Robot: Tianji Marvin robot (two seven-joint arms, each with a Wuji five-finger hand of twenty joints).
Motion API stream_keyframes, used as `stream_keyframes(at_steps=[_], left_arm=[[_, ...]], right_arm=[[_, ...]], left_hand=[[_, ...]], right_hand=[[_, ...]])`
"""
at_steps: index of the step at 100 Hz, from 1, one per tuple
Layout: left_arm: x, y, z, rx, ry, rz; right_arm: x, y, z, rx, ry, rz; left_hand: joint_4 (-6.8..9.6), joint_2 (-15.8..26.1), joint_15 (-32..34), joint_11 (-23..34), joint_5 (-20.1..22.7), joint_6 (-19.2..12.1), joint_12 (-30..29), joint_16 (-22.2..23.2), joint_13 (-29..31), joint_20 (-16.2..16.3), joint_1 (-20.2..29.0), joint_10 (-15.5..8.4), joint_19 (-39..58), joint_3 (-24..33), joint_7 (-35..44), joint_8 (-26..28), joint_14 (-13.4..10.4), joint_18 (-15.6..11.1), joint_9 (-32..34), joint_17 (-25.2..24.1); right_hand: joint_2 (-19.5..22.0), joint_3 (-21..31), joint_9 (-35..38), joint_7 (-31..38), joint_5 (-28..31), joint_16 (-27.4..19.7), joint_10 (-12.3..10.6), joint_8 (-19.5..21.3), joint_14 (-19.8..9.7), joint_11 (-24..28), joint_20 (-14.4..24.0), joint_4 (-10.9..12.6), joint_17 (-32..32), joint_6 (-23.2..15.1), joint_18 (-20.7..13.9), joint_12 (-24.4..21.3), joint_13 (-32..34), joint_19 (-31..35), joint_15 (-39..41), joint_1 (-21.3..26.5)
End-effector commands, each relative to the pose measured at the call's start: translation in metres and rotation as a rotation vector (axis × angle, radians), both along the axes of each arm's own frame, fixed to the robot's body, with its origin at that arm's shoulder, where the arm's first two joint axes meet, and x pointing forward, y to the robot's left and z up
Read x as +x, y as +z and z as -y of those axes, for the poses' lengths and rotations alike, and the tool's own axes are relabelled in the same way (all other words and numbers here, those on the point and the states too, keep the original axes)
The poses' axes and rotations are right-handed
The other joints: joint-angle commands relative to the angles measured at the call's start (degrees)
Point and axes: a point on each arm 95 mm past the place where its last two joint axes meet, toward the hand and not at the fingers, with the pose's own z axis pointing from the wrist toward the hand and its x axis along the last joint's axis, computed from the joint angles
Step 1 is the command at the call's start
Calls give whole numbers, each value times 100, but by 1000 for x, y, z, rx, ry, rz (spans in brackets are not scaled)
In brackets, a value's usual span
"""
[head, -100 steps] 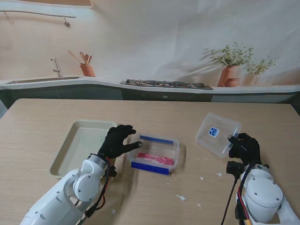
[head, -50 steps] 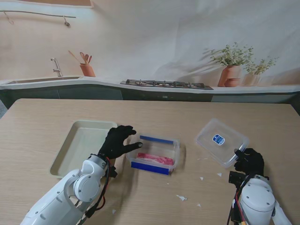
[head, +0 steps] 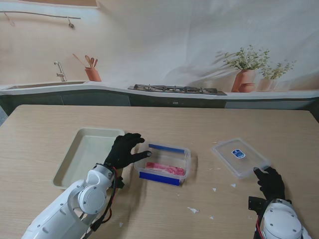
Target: Separate the bacon slices onto the tray
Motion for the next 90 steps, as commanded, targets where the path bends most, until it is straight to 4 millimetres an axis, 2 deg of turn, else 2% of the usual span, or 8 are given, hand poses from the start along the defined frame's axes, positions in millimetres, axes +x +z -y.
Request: stream_keyframes(at_steps=[1,14,23,28,46,68,90], left_arm=[[-1,0,2,-2,-8,-9],[-1,0,1,-2,-6,-8],[-1,0,0,-1,-5,-8],[-1,0,0,-1,-4,-7],[0,1,0,-1,-4,-6],[0,0,0,-1,-5,-7],[0,0,0,1,-5,-7]], right_arm=[[-5,1,-1,-5,10,-3],[-8,3,0,-49,10,-11],[-12,5,0,-94,8,-47],[-14,5,0,-118,0,-68],[-18,3,0,-173,0,-94],[-17,5,-3,-441,91,-171],[-13,13,-8,-600,136,-205]], left_hand=[[295,200,-109,-22,-24,-62,-4,120,-145,99,89,-21,41,-135,-48,-53,-97,6,-97,-63],[296,192,-113,-23,-23,-68,-4,119,-147,99,88,-19,40,-137,-45,-51,-91,5,-96,-62],[298,187,-114,-24,-27,-64,-4,119,-149,98,96,-10,38,-133,-44,-51,-92,6,-97,-63],[297,183,-113,-25,-29,-56,-5,119,-144,97,90,-21,36,-137,-45,-51,-95,6,-99,-63],[299,177,-116,-26,-28,-66,-6,119,-147,88,93,-18,28,-133,-45,-52,-96,2,-102,-60],[299,172,-127,-27,-29,-65,-6,117,-152,75,96,-18,19,-129,-44,-51,-94,3,-103,-58],[299,161,-128,-29,-27,-66,-6,120,-154,61,102,-6,11,-124,-44,-51,-94,3,-99,-57]], right_hand=[[172,-276,-235,-253,-255,-185,-249,-141,-273,-556,-88,296,-211,7,-336,-263,-368,-423,-321,-97],[139,-480,-202,-594,-550,-595,-354,-284,-535,-2104,-88,292,-412,121,-505,-841,-828,-1399,-1258,-292],[95,-569,-247,-821,-704,-996,-322,-359,-615,-2983,-175,288,-487,253,-549,-1174,-843,-2191,-2171,-443],[61,-576,-252,-892,-713,-1054,-285,-369,-615,-3261,-178,289,-462,306,-557,-1274,-858,-2532,-2431,-440],[71,-579,-282,-982,-782,-1154,-396,-373,-742,-3602,-23,287,-497,234,-689,-1406,-899,-2980,-2888,-313],[-47,-573,-291,-948,-769,-1181,-496,-347,-794,-3820,-8,275,-578,95,-749,-1502,-937,-3163,-3132,-374],[-157,-370,-292,-863,-716,-1167,-517,-349,-792,-3844,-2,275,-558,49,-742,-1504,-928,-3228,-3176,-317]])
